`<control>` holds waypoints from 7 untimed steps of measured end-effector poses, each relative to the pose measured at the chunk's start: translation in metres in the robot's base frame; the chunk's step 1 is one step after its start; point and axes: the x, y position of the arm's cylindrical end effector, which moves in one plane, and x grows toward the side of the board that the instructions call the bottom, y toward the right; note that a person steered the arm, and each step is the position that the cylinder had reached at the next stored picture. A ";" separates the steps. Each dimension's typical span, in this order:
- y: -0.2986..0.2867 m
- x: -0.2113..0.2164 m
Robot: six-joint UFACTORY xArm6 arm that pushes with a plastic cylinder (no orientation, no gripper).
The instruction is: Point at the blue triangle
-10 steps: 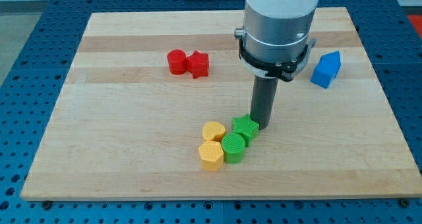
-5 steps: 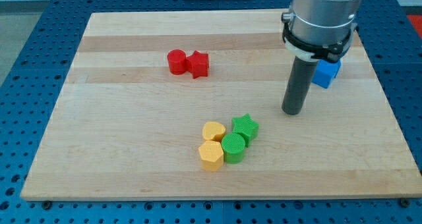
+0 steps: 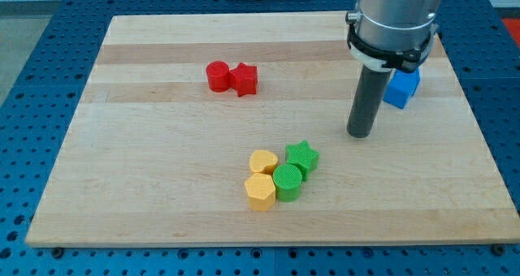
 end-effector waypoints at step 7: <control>0.097 -0.028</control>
